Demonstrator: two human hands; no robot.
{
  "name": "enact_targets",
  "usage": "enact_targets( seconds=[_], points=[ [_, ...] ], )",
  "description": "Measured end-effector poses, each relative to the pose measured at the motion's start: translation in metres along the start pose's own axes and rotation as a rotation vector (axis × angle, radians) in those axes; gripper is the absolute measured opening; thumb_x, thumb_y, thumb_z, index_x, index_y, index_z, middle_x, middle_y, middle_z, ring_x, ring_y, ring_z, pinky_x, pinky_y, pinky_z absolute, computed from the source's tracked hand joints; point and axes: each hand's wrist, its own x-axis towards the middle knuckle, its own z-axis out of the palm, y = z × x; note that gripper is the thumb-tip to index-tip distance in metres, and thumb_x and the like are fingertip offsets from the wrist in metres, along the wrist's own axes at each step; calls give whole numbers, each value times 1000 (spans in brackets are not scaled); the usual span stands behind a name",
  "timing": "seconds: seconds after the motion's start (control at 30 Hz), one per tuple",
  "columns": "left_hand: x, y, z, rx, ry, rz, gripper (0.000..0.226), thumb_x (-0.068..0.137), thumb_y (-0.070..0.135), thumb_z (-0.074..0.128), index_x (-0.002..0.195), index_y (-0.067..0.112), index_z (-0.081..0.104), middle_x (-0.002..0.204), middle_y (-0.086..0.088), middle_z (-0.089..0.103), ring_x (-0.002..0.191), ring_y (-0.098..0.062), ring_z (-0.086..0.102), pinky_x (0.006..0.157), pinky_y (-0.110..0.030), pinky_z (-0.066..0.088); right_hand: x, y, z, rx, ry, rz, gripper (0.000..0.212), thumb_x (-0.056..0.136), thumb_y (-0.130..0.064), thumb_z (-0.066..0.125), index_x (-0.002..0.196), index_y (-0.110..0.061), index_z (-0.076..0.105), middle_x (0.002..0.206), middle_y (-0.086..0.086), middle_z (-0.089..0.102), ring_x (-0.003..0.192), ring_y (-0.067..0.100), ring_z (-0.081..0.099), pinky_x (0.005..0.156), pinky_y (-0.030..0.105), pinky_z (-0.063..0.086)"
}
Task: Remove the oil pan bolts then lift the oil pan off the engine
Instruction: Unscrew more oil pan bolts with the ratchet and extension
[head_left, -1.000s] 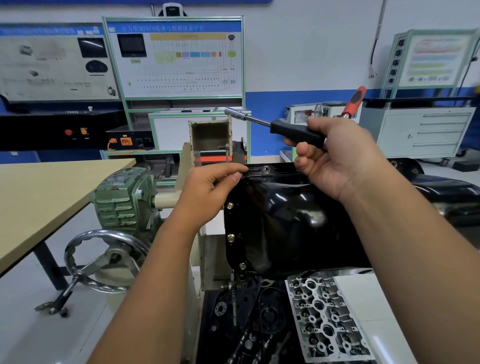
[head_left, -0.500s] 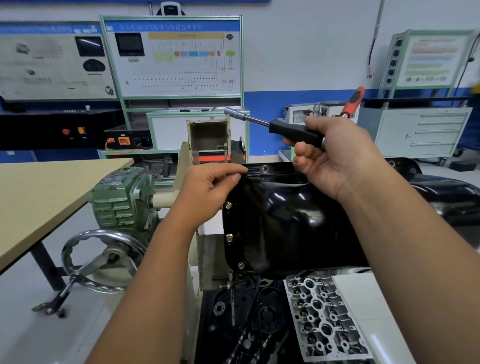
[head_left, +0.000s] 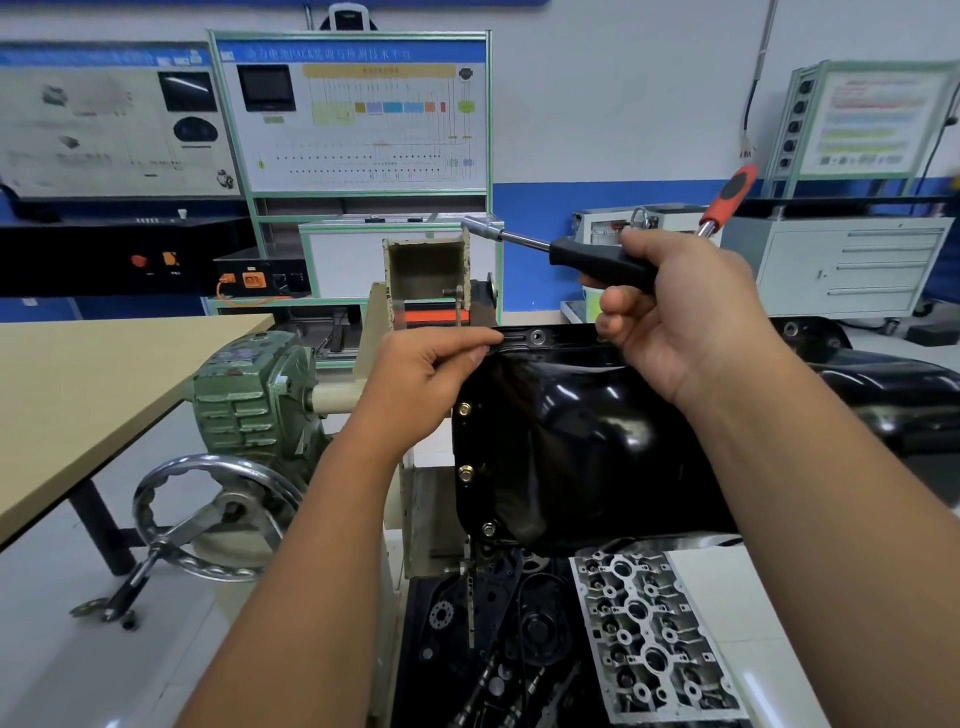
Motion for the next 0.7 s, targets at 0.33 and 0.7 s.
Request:
enact_targets(
  seconds=[0.33, 0.7],
  points=[
    [0, 1, 12, 108, 185, 32, 10, 83, 17, 77, 92, 20, 81, 61, 28, 58, 56, -1, 54, 64, -10, 41, 4, 5, -2, -7, -12, -64, 18, 99, -8, 59, 114, 1, 57, 76, 25, 72, 35, 18, 50, 40, 22, 40],
    [-8, -4, 12, -18, 187, -7, 16, 89, 16, 74, 103, 21, 80, 53, 20, 51, 52, -4, 42, 59, -21, 43, -58, 9, -13, -138, 153, -405, 22, 84, -9, 65, 76, -21, 49, 53, 2, 63, 30, 26, 50, 37, 27, 39]
  ],
)
